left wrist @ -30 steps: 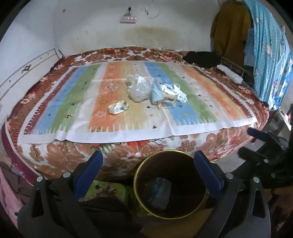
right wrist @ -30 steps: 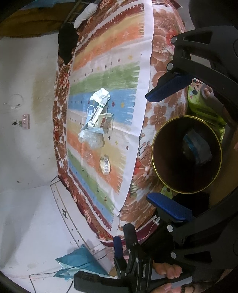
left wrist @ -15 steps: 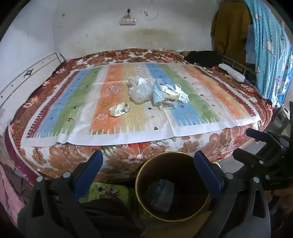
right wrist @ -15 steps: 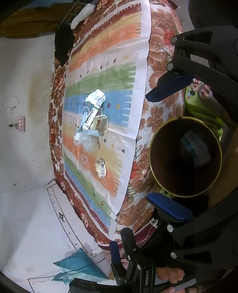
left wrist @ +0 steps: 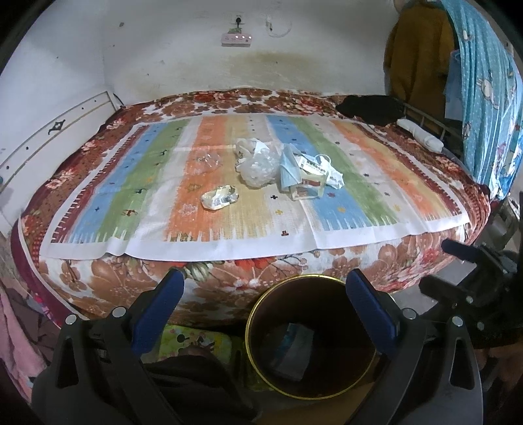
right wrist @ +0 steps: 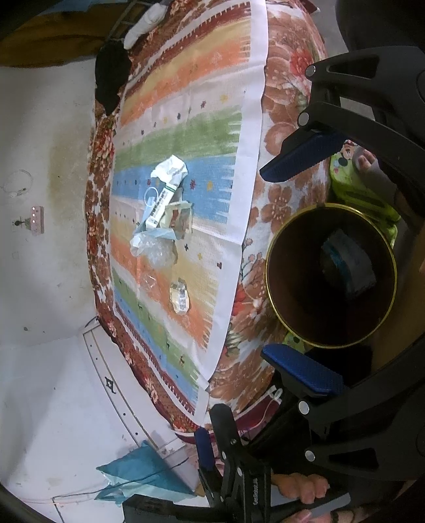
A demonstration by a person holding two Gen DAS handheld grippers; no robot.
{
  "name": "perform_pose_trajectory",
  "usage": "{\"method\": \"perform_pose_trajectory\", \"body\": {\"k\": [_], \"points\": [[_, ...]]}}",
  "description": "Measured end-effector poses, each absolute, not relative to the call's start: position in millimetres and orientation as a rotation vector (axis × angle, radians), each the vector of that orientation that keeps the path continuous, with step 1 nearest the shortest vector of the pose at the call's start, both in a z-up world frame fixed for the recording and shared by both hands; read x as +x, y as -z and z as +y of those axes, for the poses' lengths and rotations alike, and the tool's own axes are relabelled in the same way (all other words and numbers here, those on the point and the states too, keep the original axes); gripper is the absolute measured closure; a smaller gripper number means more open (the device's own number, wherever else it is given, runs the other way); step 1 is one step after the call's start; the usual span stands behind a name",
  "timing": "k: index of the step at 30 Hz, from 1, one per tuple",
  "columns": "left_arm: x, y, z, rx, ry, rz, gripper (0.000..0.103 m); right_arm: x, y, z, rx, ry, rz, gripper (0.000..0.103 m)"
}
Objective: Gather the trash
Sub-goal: 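Move left gripper to the gold wrapper while right gripper reaches the blue mask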
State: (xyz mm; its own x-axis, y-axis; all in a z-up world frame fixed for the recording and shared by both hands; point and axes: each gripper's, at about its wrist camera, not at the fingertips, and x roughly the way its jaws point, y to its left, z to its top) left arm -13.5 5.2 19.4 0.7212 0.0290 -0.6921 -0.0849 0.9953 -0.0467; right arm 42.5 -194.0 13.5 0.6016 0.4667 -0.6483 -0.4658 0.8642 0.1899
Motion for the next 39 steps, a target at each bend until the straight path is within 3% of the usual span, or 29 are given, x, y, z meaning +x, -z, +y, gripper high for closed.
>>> {"method": "perform_pose_trajectory", "body": {"k": [21, 39], "points": [[118, -20, 47, 0.026, -0.166, 0.9, 0.006, 179, -42, -161, -0.116, -0.464, 0.776, 0.01], [212, 23, 84, 0.062, -0.28, 1.044, 0.006, 290, -14, -115, -0.243, -0.4, 0.837, 0.019]]}}
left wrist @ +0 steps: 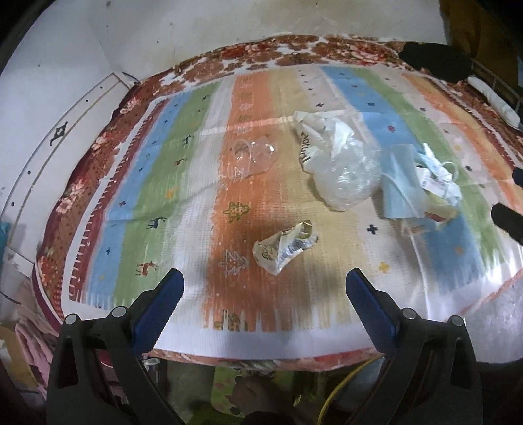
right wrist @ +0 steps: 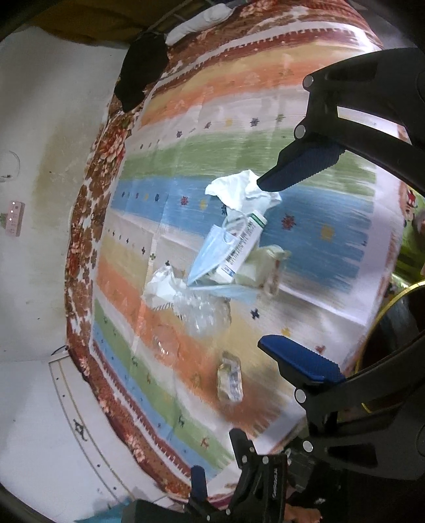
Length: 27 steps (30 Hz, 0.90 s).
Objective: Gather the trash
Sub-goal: 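Move left gripper to the gold wrapper while right gripper reaches the blue mask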
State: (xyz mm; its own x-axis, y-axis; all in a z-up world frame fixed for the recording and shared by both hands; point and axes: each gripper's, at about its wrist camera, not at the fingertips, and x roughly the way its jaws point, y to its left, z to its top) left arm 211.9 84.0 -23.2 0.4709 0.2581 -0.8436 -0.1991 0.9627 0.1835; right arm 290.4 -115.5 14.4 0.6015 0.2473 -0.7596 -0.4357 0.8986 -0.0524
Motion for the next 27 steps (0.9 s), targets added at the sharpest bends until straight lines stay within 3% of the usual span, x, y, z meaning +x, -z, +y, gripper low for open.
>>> {"method": "perform_pose_trajectory", "body": {"k": [18, 27], "points": [[256, 65, 108, 0.031, -0.255, 1.111, 0.012, 364, 18, -81, -0.326, -0.407, 0.878, 0.036], [272, 79, 111, 0.036, -0.228, 1.126, 0.017, 382, 37, -66, -0.348, -0.446, 0.913, 0.053]]}}
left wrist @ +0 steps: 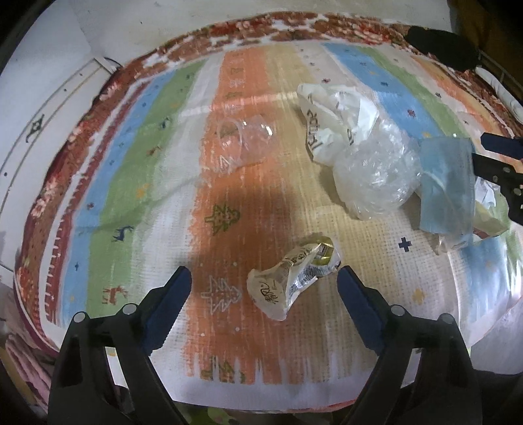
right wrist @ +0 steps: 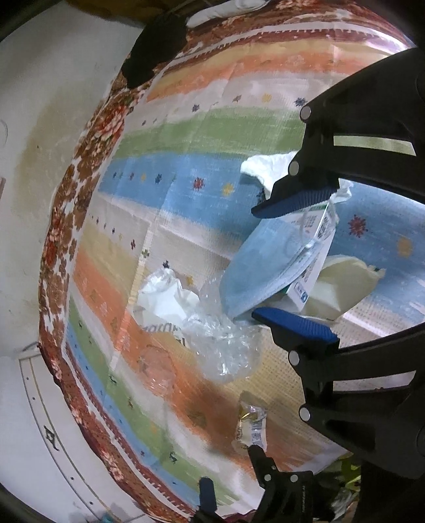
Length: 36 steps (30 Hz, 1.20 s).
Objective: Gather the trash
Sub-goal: 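Move left gripper to the gold wrapper while right gripper reaches the blue mask, then close left gripper on the gold wrapper while right gripper closes on the blue mask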
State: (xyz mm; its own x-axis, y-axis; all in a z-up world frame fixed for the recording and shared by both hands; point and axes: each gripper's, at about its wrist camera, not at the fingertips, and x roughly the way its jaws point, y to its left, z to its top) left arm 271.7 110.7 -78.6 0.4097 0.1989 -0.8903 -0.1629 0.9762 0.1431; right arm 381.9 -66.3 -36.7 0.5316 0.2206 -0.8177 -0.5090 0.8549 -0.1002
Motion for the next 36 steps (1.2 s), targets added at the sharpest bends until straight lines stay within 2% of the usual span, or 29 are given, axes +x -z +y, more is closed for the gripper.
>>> {"method": "perform_pose_trajectory", "body": {"k": [2, 4, 6, 8, 9, 12, 15, 21, 36], "points": [[275, 84, 112, 0.033, -0.221, 1.137, 0.02, 384, 41, -60, -0.358, -0.454, 0.92, 0.06], [278, 88, 112, 0.032, -0.206, 1.142, 0.029, 387, 43, -57, -0.353, -0.458, 0.926, 0.074], [280, 94, 113, 0.016, -0.19, 1.158, 0.038, 390, 42, -55, -0.343, -0.462, 0.923, 0.084], [282, 99, 119, -0.045, -0.162, 1.185, 0.056, 391, 41, -55, -0.337, -0.47, 0.913, 0.091], [283, 102, 120, -0.07, -0.145, 1.197, 0.073, 391, 40, -55, -0.333, -0.471, 0.906, 0.093], [281, 101, 121, -0.073, -0.145, 1.199, 0.096, 393, 35, -60, -0.308, -0.464, 0.889, 0.096], [279, 95, 122, -0.104, -0.137, 1.188, 0.098, 396, 28, -70, -0.252, -0.454, 0.882, 0.102], [276, 73, 122, -0.121, -0.144, 1.13, 0.1, 396, 4, -97, -0.089, -0.457, 0.868, 0.102], [246, 21, 122, -0.274, -0.136, 1.034, 0.1, 350, -32, -130, -0.025, -0.459, 0.821, 0.102]]}}
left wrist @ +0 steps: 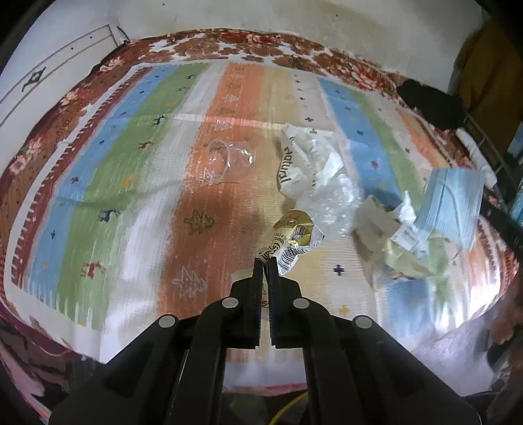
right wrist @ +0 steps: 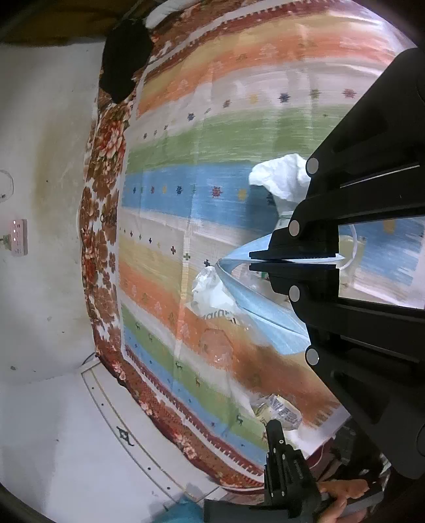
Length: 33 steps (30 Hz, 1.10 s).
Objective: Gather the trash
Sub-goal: 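Close left gripper on the gold wrapper while right gripper closes on the blue mask, then carry the wrapper in left gripper and mask in right gripper over the bin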
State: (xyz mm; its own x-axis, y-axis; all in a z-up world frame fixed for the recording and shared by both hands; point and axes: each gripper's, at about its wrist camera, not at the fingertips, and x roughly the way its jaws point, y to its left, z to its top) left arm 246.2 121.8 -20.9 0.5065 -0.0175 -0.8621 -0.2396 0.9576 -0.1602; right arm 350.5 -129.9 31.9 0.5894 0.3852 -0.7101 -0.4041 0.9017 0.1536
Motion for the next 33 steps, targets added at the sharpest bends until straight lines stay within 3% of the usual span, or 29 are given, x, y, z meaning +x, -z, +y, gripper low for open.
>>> {"method": "perform_pose_trajectory", "body": {"k": [33], "points": [[133, -31, 67, -0.427, 0.033, 0.866, 0.101, 201, -50, -167, 0.03, -0.516, 0.777, 0.102]]}}
